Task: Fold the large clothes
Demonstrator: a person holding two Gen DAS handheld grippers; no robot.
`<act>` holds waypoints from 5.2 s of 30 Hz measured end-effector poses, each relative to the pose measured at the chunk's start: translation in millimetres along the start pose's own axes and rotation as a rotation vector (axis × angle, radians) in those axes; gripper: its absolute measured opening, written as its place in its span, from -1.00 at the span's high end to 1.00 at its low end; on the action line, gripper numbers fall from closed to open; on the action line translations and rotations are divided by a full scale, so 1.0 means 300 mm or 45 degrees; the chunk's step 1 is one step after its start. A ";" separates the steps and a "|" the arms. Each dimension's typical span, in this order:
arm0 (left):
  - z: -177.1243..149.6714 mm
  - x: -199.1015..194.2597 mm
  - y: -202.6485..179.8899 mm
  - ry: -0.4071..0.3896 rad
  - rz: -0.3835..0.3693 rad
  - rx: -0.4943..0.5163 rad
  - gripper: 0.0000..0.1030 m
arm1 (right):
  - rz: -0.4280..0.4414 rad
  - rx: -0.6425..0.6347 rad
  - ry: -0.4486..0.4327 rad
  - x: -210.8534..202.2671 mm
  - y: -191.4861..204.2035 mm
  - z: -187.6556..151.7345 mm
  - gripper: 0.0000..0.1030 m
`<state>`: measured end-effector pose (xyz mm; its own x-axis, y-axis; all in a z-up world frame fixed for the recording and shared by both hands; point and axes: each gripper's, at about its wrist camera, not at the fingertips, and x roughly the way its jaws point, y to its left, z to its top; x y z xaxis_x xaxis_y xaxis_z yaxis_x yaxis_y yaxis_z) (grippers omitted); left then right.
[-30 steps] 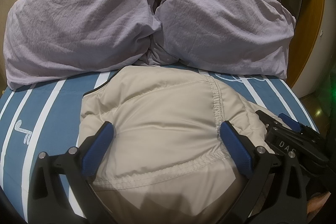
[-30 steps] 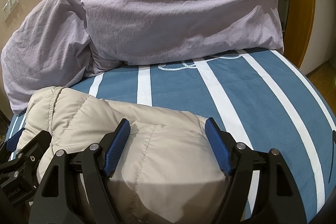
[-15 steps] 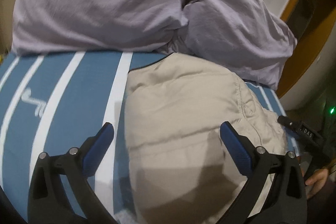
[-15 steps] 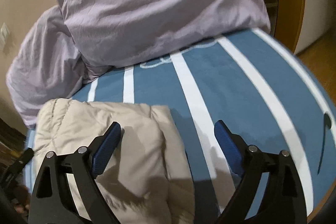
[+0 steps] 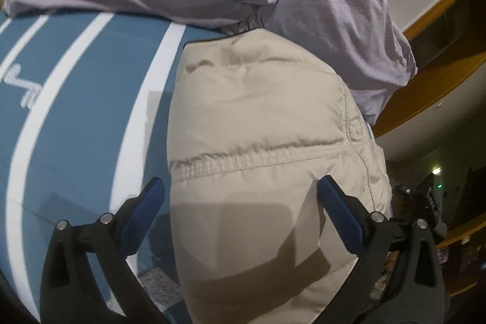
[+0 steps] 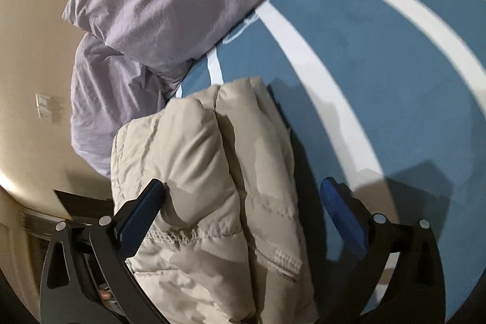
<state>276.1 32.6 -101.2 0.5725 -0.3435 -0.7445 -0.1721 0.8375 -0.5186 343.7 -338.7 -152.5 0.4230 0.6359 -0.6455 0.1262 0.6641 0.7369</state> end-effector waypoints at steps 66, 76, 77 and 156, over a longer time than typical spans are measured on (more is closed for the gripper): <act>0.374 -0.109 0.198 -0.332 0.279 -0.043 -0.61 | 0.070 -0.156 0.080 0.261 0.359 0.175 -0.50; 0.391 -0.078 0.033 -0.474 0.408 0.168 -0.75 | -0.155 -0.610 -0.199 0.225 0.623 0.152 -0.50; 0.393 -0.066 0.023 -0.467 0.415 0.187 -0.75 | -0.189 -0.693 -0.216 0.247 0.661 0.134 -0.50; -0.219 -0.429 -0.001 -0.376 0.333 0.226 -0.95 | -0.496 -0.862 -0.067 -0.059 0.566 -0.477 -0.97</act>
<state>149.9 48.6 -32.8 0.7371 0.0044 -0.6758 -0.2157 0.9492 -0.2291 229.4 -180.8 -44.5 0.5051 0.2998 -0.8093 -0.2935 0.9415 0.1656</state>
